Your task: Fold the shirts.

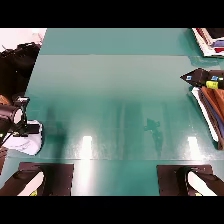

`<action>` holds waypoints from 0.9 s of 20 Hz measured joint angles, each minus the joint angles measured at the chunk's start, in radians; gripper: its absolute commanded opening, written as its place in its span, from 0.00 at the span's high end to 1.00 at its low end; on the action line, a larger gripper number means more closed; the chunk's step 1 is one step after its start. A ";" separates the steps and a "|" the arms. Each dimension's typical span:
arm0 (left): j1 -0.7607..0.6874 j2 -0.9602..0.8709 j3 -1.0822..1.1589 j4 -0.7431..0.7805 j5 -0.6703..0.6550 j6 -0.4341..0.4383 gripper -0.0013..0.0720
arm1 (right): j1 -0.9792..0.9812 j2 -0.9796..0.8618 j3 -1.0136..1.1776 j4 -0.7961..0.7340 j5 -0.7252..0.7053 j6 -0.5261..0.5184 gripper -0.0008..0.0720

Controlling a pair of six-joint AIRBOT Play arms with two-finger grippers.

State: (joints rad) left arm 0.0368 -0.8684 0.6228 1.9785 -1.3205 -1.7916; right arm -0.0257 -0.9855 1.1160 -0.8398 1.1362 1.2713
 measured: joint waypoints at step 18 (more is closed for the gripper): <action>-0.561 -0.077 1.137 -0.129 -0.098 0.080 0.95 | -0.013 0.000 0.334 0.027 -0.032 0.000 0.97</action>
State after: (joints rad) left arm -0.5243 -0.9459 1.7596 1.8496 -1.4181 -1.7119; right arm -0.0387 -0.9855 1.4502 -0.8124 1.1042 1.2713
